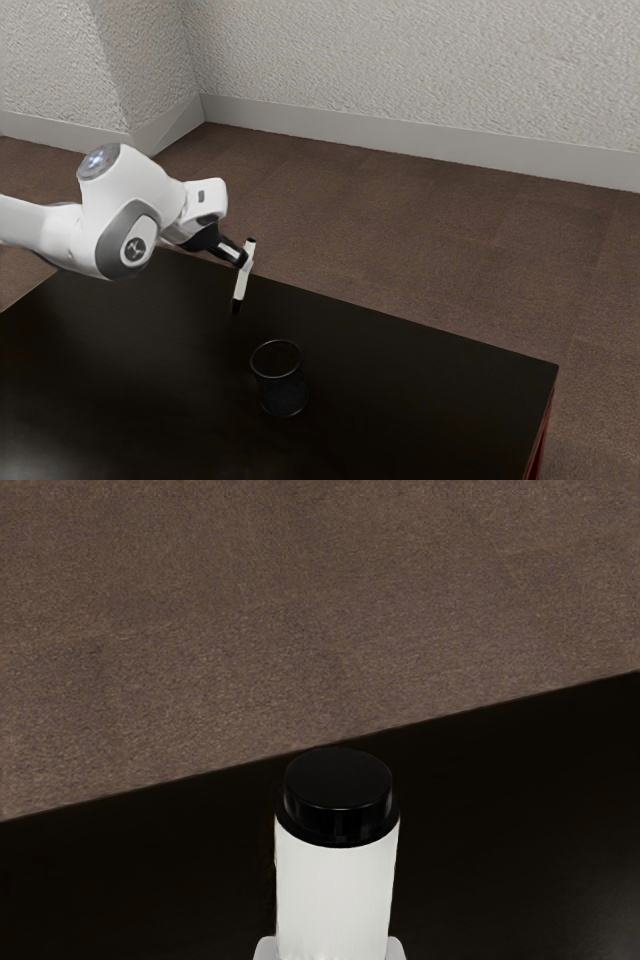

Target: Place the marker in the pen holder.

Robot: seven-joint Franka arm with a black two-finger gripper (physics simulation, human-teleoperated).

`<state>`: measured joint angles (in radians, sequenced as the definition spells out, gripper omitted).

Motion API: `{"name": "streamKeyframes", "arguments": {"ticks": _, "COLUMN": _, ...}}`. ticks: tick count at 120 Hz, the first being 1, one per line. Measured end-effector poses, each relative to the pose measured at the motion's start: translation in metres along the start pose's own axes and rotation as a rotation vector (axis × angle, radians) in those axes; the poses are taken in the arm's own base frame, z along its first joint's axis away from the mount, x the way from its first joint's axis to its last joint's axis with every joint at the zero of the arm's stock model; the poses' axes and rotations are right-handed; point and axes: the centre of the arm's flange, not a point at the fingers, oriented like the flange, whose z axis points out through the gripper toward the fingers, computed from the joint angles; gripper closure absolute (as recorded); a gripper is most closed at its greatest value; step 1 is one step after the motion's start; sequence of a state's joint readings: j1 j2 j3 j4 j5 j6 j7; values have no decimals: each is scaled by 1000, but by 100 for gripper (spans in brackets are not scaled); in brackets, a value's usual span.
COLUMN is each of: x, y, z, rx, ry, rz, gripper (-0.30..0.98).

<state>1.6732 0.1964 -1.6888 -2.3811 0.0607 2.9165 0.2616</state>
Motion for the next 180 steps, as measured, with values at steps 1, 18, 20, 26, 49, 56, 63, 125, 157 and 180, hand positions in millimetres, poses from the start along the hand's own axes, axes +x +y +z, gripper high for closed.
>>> {"name": "streamKeyframes", "arguments": {"ticks": 1, "x": 1, "y": 2, "z": -1, "rx": 0, "ry": 8, "rz": 4, "gripper": 74}}
{"name": "streamKeyframes", "arguments": {"ticks": 18, "x": 2, "y": 36, "z": -7, "rx": -15, "ry": 104, "rz": 60, "gripper": 74}}
{"name": "streamKeyframes", "arguments": {"ticks": 20, "x": 0, "y": 39, "z": -7, "rx": -17, "ry": 112, "rz": 64, "gripper": 74}}
{"name": "streamKeyframes", "arguments": {"ticks": 26, "x": -1, "y": 47, "z": -7, "rx": -21, "ry": 137, "rz": 79, "gripper": 74}}
{"name": "streamKeyframes", "arguments": {"ticks": 49, "x": -9, "y": 68, "z": -5, "rx": -31, "ry": 180, "rz": 119, "gripper": 74}}
{"name": "streamKeyframes", "arguments": {"ticks": 56, "x": -16, "y": 73, "z": -2, "rx": -35, "ry": 175, "rz": 127, "gripper": 74}}
{"name": "streamKeyframes", "arguments": {"ticks": 63, "x": -18, "y": 80, "z": 0, "rx": -44, "ry": 177, "rz": 140, "gripper": 74}}
{"name": "streamKeyframes", "arguments": {"ticks": 125, "x": -45, "y": 110, "z": 6, "rx": -89, "ry": 195, "rz": 173, "gripper": 74}}
{"name": "streamKeyframes", "arguments": {"ticks": 157, "x": -28, "y": 95, "z": -26, "rx": -116, "ry": 332, "rz": 116, "gripper": 73}}
{"name": "streamKeyframes", "arguments": {"ticks": 180, "x": -55, "y": 104, "z": -18, "rx": -140, "ry": 294, "rz": 126, "gripper": 73}}
